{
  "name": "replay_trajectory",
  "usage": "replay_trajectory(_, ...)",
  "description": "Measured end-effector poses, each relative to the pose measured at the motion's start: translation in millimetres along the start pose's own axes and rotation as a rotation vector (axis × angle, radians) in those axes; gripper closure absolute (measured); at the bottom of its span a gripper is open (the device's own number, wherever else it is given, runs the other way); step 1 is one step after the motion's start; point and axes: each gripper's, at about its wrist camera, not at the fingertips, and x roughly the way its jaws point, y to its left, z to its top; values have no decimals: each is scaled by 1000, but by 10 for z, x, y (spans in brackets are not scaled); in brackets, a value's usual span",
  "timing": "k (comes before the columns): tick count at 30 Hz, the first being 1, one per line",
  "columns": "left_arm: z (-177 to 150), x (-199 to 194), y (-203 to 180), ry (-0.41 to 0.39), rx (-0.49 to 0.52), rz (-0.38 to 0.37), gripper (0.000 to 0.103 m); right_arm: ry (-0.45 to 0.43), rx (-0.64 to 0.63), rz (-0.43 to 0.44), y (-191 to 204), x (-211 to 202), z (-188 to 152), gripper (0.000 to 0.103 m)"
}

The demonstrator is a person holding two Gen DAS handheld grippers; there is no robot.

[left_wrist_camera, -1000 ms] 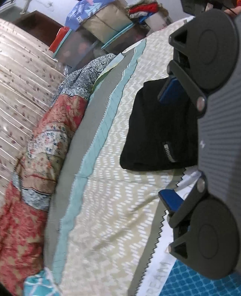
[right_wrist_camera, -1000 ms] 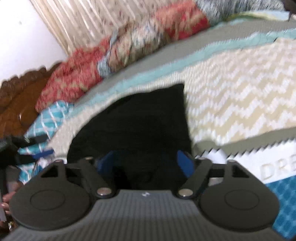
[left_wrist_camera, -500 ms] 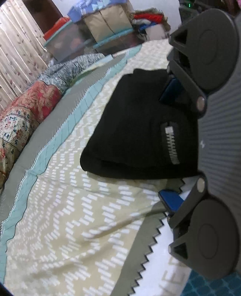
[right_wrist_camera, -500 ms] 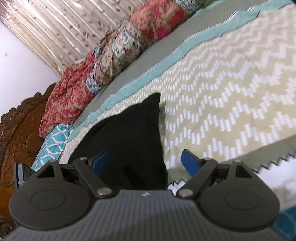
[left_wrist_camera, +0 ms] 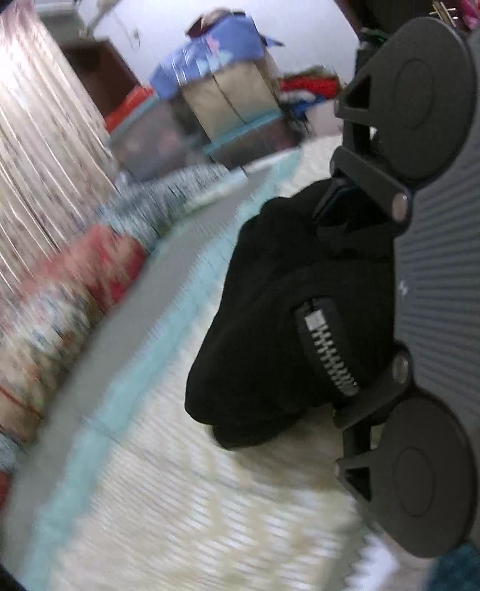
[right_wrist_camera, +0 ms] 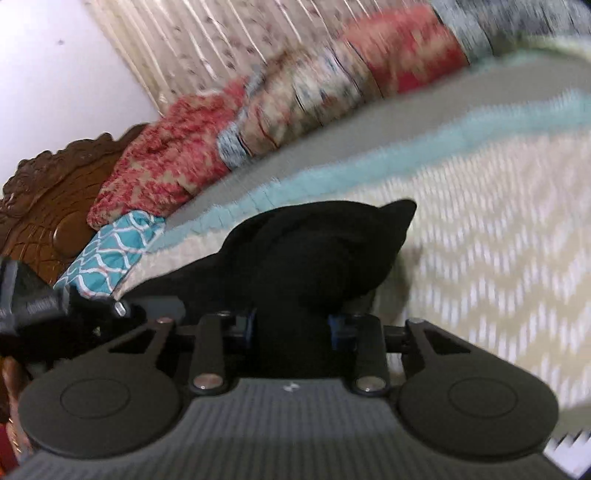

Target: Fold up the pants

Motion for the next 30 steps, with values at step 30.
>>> replay_trajectory(30, 371, 778, -637, -144, 287, 401, 8, -222, 50, -379, -582, -1, 596, 28)
